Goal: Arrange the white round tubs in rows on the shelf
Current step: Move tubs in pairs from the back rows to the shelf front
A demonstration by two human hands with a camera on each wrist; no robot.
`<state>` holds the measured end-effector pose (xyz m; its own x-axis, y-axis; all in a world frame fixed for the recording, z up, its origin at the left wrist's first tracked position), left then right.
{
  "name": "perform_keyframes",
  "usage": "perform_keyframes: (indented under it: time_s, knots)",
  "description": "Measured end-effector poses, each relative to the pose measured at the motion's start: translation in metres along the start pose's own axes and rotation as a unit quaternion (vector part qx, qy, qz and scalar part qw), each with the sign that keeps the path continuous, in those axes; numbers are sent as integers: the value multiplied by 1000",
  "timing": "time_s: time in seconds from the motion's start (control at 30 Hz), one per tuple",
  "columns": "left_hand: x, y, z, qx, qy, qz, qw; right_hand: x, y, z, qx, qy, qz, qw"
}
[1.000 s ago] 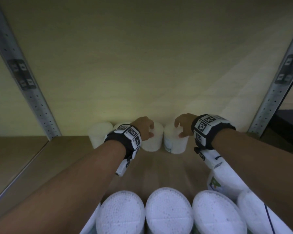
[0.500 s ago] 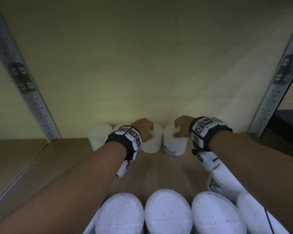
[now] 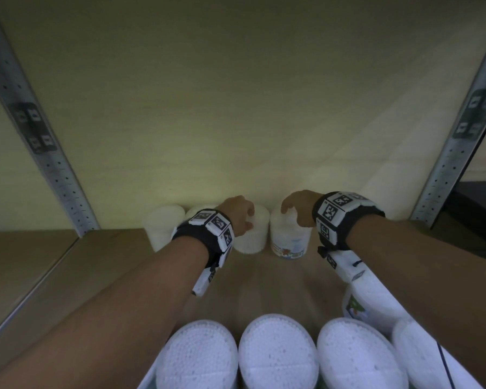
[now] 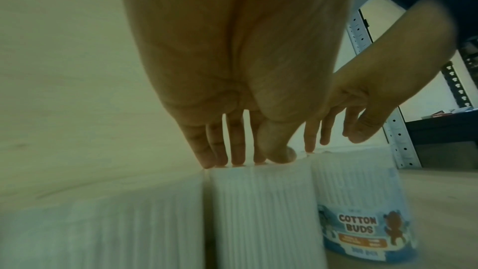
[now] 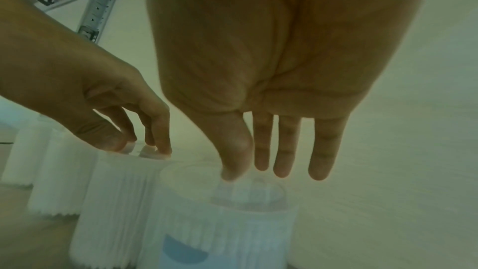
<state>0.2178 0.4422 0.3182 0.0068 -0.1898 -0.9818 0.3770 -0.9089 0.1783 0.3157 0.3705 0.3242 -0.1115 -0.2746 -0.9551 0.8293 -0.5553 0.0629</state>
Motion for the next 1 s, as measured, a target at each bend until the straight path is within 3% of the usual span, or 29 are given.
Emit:
perform_keyframes:
  time_s: [0.13,0.47,0.67,1.0]
  knots:
    - [0,-1,-1,-4,5,8,1000,-5,0,0,24,54,-2,998]
    - [0,-1,-1,0,10,5,1000,4,-4,-14,26,4,-1,1000]
    - [1,-2,-1,-1,8,5,1000,0,-4,-9,-7,8,19,1000]
    - [1,-2,-1,-1,13,8,1000,1,4,-14,15,30,14,999]
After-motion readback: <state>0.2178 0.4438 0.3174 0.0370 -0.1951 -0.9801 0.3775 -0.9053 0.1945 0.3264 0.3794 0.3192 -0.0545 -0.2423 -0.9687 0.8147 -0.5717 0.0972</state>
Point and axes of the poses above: each hand's wrist, its own z-axis away from the middle knuckle, its own x-axis out of the palm, y = z × x, the point moved 10 cm from there along -z, towards the middle knuckle, and after that the axes turned 10 degrees about x, right-handed, at the moved point
